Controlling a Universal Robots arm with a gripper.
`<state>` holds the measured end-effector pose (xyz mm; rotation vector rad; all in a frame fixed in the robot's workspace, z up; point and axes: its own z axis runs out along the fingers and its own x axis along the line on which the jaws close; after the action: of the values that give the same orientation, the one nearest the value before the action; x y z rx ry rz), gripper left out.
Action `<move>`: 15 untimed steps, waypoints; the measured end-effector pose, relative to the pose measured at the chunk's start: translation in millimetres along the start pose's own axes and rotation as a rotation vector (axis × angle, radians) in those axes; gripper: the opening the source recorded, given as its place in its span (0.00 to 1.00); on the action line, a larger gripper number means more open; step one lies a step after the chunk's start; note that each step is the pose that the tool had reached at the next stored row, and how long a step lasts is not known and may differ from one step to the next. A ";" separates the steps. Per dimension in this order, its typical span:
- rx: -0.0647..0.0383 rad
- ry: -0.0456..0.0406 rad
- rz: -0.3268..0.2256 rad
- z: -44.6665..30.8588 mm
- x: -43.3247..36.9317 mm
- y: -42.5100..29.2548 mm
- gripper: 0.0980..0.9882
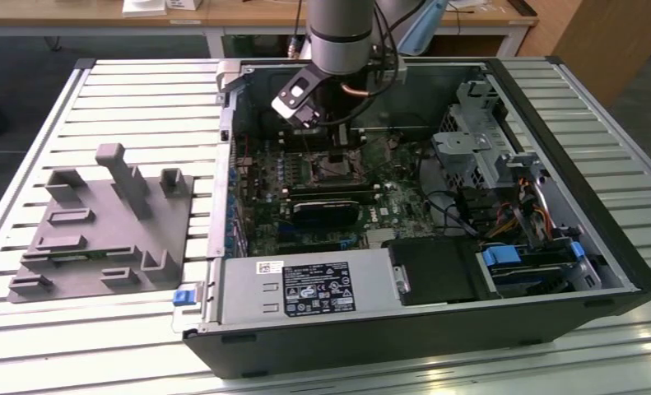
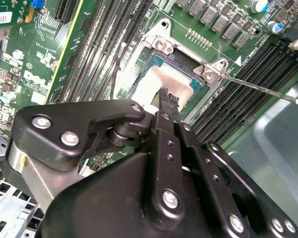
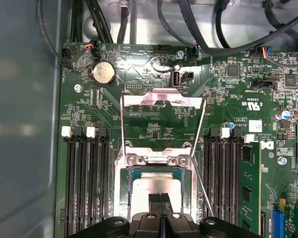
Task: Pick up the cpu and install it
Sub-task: 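Place the cpu into insertion slot, then close the cpu cover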
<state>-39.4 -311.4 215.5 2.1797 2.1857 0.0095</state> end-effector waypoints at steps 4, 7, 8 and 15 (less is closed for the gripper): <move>0.000 0.0006 0.000 -1.3 0.0 0.1 0.01; 0.000 0.0006 0.000 -1.7 0.0 0.1 0.01; 0.000 0.0005 0.000 -1.8 -0.1 0.1 0.01; 0.000 0.0004 0.000 -6.1 -0.2 0.3 0.01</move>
<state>-39.4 -311.4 221.6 2.1799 2.1859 0.0099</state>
